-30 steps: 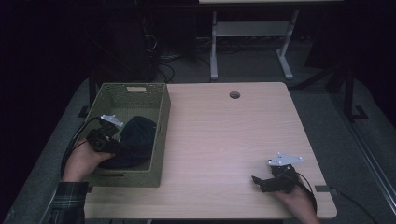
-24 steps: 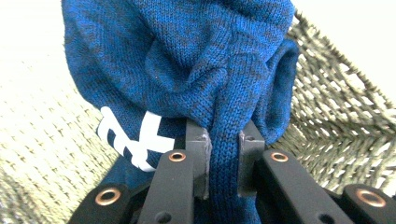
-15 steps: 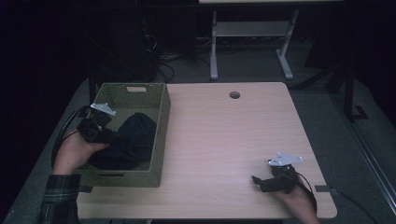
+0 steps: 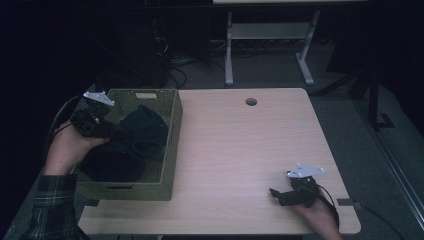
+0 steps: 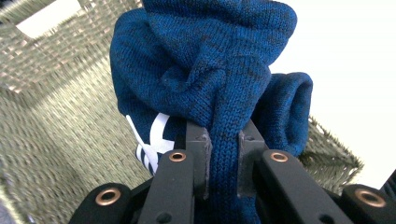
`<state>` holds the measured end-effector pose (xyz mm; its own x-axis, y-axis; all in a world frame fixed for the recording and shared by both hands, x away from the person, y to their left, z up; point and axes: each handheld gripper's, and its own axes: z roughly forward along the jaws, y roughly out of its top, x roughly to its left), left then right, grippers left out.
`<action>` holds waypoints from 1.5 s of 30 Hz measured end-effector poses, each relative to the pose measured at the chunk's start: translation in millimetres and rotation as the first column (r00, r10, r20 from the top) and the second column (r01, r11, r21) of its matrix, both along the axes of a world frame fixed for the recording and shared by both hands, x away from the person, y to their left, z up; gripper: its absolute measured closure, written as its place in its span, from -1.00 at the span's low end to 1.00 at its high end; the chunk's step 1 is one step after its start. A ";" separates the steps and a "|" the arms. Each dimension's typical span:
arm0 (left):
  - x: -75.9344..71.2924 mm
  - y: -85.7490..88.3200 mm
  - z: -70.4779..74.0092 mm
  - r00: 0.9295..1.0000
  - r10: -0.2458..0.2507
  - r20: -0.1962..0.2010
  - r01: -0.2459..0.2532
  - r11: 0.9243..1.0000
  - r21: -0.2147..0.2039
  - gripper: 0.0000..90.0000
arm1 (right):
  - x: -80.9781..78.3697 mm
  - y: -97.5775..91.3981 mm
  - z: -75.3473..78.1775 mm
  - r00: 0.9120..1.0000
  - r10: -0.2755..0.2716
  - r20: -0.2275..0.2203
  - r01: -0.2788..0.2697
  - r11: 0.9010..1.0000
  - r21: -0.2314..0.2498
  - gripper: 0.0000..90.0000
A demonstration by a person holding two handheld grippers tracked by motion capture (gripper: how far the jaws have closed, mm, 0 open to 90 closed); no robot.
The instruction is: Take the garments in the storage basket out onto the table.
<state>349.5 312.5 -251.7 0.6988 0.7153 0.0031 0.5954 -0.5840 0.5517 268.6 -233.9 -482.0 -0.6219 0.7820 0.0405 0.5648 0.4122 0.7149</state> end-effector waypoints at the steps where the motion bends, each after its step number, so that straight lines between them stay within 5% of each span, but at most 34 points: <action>1: 0.0 0.0 0.0 1.000 0.000 0.000 0.000 1.000 0.000 0.77 | 0.0 0.0 0.0 1.000 0.000 0.000 0.000 1.000 0.000 -0.82; 21: 3.3 -2.6 40.1 0.999 -0.029 0.026 0.031 0.997 -0.066 0.78 | 0.0 0.0 0.0 1.000 0.000 0.000 0.000 1.000 0.001 -0.82; 32: 3.6 -26.7 65.4 0.995 -0.094 0.036 0.097 0.993 -0.069 0.78 | 0.0 0.0 -0.1 1.000 -0.001 0.000 0.001 1.000 0.001 -0.82; 45: 5.9 -62.6 80.3 0.982 -0.185 0.036 0.187 0.977 -0.105 0.78 | 0.0 0.0 -0.1 1.000 0.000 0.000 0.000 1.000 0.001 -0.82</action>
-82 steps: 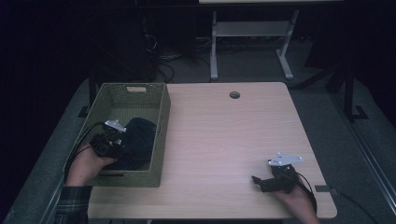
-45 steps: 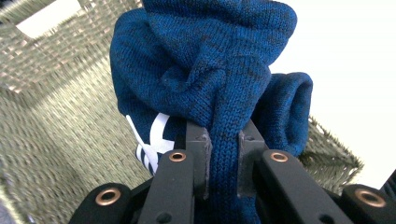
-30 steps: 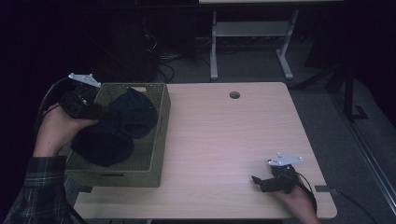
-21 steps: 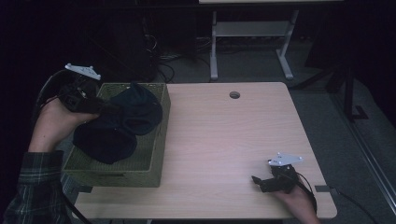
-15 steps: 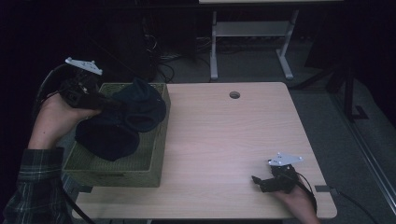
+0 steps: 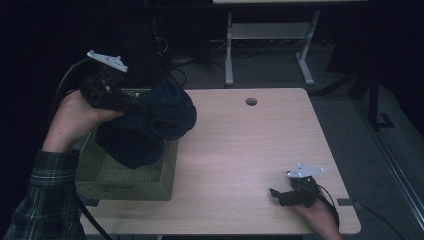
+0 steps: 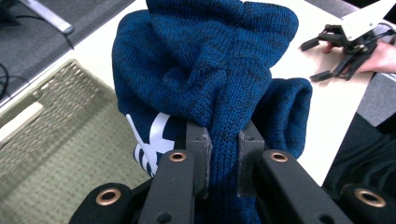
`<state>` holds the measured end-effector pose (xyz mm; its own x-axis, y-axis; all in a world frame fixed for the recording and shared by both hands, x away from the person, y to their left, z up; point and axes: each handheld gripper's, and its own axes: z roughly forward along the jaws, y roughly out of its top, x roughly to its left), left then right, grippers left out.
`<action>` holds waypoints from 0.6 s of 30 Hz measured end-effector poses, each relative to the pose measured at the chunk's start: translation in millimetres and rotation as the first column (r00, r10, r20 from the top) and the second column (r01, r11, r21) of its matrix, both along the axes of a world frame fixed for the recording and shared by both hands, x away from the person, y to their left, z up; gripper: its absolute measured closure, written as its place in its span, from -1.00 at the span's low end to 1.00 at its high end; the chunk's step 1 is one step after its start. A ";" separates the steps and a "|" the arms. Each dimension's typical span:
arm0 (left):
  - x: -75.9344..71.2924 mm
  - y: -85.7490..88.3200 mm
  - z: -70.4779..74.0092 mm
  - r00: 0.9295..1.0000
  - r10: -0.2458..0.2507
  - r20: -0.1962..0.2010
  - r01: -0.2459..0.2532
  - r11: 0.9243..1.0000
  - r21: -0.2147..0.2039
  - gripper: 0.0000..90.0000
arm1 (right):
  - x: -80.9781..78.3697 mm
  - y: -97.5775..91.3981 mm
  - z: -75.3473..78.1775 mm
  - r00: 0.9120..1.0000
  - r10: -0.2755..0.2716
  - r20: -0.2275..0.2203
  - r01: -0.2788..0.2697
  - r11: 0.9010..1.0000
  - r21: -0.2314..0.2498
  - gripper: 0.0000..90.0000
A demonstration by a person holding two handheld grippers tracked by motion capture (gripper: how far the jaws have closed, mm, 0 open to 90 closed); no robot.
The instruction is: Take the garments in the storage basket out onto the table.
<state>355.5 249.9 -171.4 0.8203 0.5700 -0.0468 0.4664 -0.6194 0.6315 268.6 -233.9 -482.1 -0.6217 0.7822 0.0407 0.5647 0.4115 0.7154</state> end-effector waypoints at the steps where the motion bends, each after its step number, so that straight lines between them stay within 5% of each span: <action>1: 0.9 -5.6 1.4 1.000 -0.009 0.002 0.009 1.000 -0.001 0.78 | 0.0 0.0 0.0 1.000 0.000 0.000 0.000 1.000 0.000 -0.82; 18: 11.4 -60.0 9.1 0.995 -0.096 0.016 0.096 0.995 -0.036 0.77 | 0.0 0.0 0.0 1.000 0.000 0.000 0.000 1.000 -0.001 -0.82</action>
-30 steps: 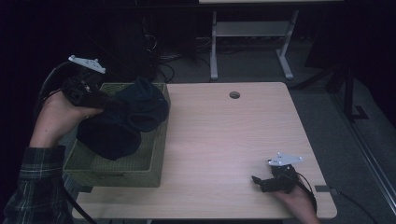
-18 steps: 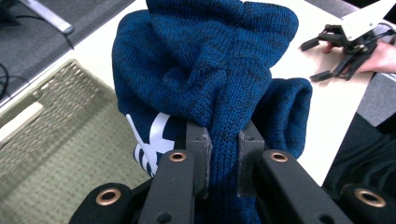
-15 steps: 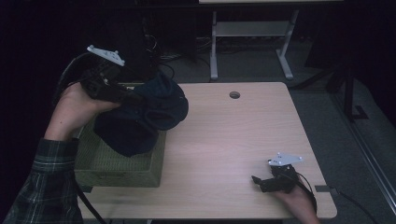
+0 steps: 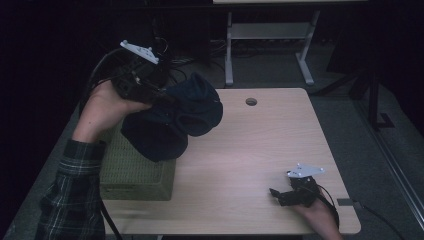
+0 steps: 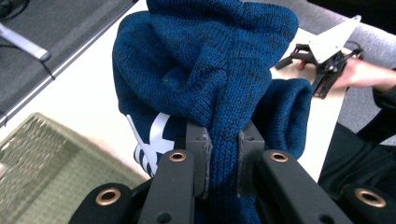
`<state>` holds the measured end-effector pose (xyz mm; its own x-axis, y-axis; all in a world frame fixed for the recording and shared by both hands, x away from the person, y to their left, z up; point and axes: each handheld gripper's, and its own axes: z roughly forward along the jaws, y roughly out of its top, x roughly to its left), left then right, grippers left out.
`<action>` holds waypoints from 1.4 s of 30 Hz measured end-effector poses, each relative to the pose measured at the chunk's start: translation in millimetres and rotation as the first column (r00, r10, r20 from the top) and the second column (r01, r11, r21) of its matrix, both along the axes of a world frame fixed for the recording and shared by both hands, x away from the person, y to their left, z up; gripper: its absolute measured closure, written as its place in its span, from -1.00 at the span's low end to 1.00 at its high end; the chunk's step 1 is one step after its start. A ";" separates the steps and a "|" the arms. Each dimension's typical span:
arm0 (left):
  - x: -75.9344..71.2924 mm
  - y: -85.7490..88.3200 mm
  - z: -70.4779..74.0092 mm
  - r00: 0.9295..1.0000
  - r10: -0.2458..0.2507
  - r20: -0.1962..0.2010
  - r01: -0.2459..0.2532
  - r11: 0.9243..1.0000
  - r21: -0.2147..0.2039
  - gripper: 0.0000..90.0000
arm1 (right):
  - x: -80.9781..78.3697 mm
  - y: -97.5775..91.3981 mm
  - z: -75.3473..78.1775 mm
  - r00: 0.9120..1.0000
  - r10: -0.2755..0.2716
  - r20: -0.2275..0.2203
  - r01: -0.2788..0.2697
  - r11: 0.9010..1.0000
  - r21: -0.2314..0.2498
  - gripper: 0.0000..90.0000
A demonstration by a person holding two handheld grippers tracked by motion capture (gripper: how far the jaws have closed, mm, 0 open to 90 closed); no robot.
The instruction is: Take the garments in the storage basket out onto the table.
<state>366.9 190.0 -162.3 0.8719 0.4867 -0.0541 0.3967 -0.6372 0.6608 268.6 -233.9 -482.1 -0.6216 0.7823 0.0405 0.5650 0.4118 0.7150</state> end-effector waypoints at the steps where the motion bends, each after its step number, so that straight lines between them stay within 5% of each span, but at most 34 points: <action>1: 0.7 -3.8 -0.3 1.000 -0.003 0.001 0.003 1.000 0.000 0.77 | 0.0 0.0 0.0 1.000 0.000 0.000 0.000 1.000 0.000 -0.82; 28: 12.2 -95.5 -15.6 0.996 -0.084 0.006 0.083 0.996 0.011 0.77 | -0.1 0.0 0.2 1.000 0.000 -0.001 0.000 1.000 0.000 -0.82; 42: 14.8 -147.0 -44.3 0.990 -0.139 -0.030 0.140 0.990 0.014 0.77 | 0.1 -0.3 0.2 1.000 0.002 0.005 -0.002 1.000 -0.001 -0.82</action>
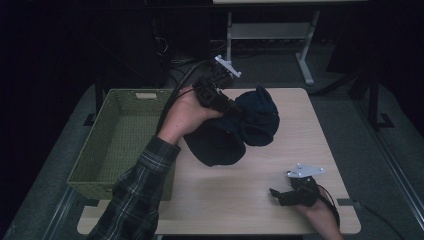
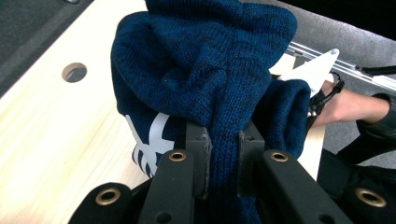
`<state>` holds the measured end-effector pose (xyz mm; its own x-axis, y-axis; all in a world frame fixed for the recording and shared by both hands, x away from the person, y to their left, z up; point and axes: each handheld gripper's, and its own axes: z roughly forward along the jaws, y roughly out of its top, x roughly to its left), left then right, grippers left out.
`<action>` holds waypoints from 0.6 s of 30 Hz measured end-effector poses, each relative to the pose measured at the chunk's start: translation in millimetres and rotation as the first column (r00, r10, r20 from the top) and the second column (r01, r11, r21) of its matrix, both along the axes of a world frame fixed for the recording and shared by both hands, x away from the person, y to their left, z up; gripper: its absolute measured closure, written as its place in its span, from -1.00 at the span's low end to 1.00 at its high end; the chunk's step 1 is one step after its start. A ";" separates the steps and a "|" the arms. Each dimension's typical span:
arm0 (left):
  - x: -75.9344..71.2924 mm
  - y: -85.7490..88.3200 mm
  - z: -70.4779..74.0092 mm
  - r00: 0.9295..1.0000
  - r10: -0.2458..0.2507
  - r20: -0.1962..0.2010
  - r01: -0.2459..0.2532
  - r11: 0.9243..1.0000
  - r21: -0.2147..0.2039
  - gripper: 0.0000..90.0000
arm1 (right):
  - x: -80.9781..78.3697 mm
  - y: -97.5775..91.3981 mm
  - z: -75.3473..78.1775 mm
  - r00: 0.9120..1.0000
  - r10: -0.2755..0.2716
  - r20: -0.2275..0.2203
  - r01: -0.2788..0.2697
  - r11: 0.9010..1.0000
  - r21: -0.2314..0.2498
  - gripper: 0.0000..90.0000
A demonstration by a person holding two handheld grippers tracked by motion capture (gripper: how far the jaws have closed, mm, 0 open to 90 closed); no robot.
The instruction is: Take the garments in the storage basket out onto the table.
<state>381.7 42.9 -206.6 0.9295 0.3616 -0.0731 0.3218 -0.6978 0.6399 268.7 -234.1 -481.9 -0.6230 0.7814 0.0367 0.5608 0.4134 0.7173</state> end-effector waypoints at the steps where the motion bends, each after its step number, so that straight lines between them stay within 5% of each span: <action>1: -0.2 -4.0 -2.7 1.000 -0.003 -0.006 0.003 1.000 -0.004 0.77 | -0.2 0.1 0.1 1.000 -0.001 -0.002 0.001 1.000 0.001 -0.82; 18: 2.5 -53.2 -58.2 0.996 0.001 -0.085 -0.002 1.000 -0.011 0.77 | -0.2 0.2 0.1 1.000 -0.002 -0.003 0.002 1.000 0.002 -0.82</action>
